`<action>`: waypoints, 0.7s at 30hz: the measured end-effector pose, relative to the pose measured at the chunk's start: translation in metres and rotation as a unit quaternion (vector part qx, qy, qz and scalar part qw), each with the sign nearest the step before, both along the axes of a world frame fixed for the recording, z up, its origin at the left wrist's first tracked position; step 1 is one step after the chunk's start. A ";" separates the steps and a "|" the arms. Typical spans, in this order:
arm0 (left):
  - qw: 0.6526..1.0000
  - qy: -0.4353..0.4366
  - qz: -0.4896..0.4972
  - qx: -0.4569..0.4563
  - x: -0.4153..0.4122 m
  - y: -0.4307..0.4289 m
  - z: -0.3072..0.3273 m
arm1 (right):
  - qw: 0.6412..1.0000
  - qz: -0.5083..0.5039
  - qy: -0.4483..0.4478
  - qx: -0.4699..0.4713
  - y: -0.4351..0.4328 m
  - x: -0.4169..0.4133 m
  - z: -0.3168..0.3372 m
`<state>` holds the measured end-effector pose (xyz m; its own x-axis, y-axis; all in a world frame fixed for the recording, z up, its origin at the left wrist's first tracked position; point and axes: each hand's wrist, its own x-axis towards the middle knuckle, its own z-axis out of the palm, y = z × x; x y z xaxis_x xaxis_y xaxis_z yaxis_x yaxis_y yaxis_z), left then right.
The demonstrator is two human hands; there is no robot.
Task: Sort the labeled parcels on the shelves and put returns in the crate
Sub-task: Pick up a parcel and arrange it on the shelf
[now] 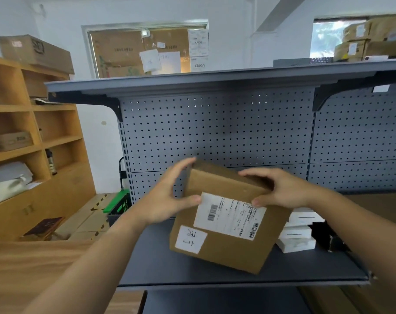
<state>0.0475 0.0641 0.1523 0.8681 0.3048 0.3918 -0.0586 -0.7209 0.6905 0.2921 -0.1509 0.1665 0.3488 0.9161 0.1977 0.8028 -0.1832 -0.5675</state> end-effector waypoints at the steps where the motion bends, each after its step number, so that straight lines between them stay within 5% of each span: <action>1: 0.999 0.026 -0.003 0.040 0.007 0.000 0.006 | 0.999 0.002 -0.031 -0.018 0.005 -0.003 0.003; 9: 0.923 0.196 0.066 0.323 0.042 0.005 0.042 | 0.991 0.002 -0.114 -0.074 0.022 -0.021 0.006; 14: 0.947 0.251 0.029 0.199 0.043 0.008 0.037 | 0.988 -0.058 -0.139 0.021 0.016 -0.021 -0.004; 21: 0.993 0.109 0.026 -0.029 -0.002 0.049 0.008 | 0.965 -0.133 0.116 0.195 -0.035 -0.003 -0.074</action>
